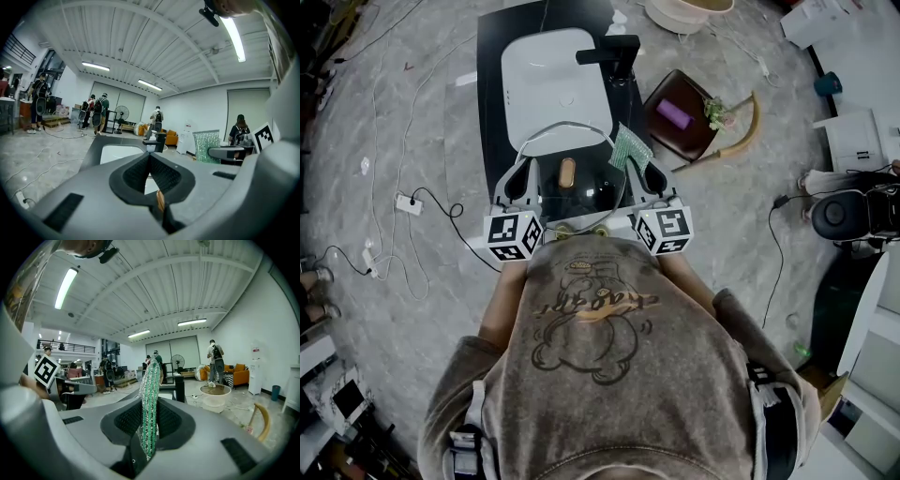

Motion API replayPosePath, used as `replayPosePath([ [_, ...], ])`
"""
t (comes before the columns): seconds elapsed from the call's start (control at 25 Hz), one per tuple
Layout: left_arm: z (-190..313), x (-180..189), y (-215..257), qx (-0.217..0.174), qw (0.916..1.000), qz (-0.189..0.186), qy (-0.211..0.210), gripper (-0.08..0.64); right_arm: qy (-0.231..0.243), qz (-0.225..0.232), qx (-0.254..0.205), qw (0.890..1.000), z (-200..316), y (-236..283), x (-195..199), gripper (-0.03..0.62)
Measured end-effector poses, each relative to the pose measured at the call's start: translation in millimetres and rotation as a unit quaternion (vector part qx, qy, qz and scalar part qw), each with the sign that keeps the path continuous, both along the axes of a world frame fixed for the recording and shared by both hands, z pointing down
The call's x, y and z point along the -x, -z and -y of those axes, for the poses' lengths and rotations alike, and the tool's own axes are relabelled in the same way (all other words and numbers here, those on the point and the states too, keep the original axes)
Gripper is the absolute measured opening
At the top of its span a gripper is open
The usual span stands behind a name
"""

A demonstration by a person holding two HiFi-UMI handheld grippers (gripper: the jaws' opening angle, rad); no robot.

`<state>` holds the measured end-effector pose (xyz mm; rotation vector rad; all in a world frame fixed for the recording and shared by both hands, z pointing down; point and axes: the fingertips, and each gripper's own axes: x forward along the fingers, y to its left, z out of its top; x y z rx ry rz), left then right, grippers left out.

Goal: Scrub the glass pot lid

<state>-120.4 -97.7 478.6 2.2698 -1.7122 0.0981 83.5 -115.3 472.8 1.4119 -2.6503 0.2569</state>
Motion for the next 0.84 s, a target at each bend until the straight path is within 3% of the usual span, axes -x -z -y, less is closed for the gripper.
replayPosePath([
  [0.28, -2.1, 1.2, -1.5, 0.006, 0.9999, -0.014, 0.005, 0.009, 0.0, 0.002, 0.002, 1.0, 0.3, 0.2, -0.4, 0.081],
  [0.84, -1.9, -0.2, 1.3, 0.006, 0.9999, -0.007, 0.003, 0.009, -0.001, 0.0, 0.0, 1.0, 0.7, 1.0, -0.2, 0.081],
])
